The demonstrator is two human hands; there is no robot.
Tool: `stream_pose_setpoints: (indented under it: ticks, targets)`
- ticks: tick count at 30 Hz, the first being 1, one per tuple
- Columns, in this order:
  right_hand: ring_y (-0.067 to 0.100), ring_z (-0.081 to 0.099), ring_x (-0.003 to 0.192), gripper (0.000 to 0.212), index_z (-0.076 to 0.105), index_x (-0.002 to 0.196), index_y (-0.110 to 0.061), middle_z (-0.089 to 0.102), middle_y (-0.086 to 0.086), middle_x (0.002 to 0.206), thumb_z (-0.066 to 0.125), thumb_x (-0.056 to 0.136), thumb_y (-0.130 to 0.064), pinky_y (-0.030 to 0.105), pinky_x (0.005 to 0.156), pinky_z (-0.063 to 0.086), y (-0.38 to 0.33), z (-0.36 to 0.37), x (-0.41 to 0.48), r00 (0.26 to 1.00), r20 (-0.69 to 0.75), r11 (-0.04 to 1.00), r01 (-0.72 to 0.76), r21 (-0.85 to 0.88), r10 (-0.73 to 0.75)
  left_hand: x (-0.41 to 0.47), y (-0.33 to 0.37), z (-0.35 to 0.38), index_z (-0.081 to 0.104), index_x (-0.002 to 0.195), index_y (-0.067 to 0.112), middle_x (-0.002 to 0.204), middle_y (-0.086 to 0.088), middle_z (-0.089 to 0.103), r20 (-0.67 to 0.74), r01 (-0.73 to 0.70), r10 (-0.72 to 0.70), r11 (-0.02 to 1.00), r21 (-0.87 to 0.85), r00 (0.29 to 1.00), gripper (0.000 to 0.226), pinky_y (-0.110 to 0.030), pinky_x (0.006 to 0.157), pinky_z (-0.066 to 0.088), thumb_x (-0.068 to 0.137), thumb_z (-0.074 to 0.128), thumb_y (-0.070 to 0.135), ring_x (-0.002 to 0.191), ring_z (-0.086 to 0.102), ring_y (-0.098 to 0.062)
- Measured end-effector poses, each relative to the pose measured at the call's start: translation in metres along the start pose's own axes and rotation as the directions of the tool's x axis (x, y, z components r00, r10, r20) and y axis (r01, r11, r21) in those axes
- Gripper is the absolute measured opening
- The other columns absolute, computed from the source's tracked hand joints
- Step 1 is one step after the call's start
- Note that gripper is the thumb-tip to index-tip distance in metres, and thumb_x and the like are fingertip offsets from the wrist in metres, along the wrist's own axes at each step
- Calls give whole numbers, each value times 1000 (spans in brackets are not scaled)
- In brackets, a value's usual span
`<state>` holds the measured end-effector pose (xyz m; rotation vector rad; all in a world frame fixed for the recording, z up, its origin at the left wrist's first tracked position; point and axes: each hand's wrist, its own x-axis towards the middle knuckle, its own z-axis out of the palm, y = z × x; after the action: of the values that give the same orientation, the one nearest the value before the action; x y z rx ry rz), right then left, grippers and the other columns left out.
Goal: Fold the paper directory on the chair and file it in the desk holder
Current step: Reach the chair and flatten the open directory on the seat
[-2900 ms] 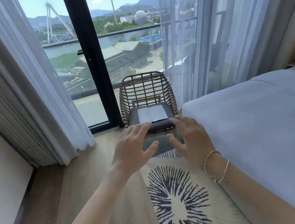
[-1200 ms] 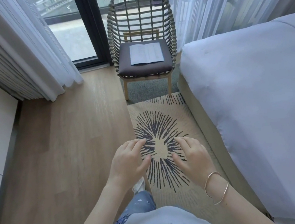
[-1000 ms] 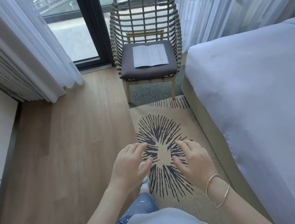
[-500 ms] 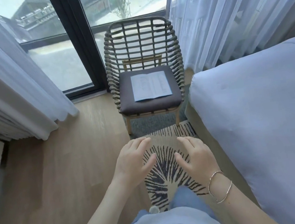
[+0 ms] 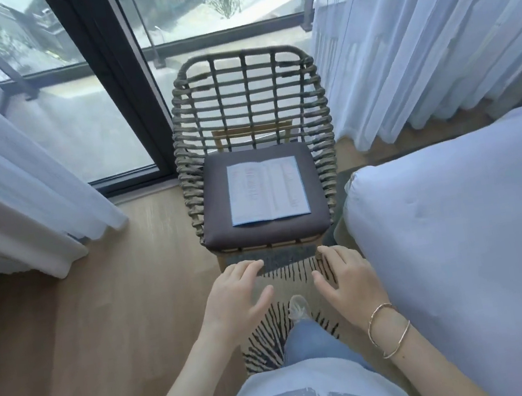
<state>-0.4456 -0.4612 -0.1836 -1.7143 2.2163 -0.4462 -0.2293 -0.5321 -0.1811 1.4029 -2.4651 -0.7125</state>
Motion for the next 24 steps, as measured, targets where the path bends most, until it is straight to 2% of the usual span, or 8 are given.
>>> stream_pose_setpoints:
  ticks: [10, 17, 24]
  targets:
    - [24, 60, 105, 44, 59, 127, -12, 65, 4, 120, 58, 89, -33, 41, 84, 54, 45, -60, 201, 997, -16, 997, 74, 28, -74, 202, 22, -34, 58, 129, 16, 128, 3, 63, -154, 55, -60, 998, -33, 986, 43, -27, 97, 38, 89, 60, 32, 120, 52, -15]
    - [23, 57, 111, 45, 57, 130, -14, 64, 4, 123, 54, 91, -37, 40, 92, 50, 49, -45, 276, 996, 47, 997, 71, -6, -71, 274, -5, -35, 58, 129, 16, 127, 3, 63, -81, 85, -85, 996, -5, 993, 45, -26, 96, 37, 88, 58, 35, 120, 52, -16]
    - [27, 58, 108, 42, 59, 126, -10, 65, 8, 119, 58, 90, -32, 41, 91, 51, 31, -45, 340, 997, -5, 997, 72, -2, -72, 336, -36, -59, 58, 130, 15, 127, 2, 63, -67, 34, -34, 999, 10, 997, 45, -32, 98, 40, 90, 57, 37, 118, 53, -19]
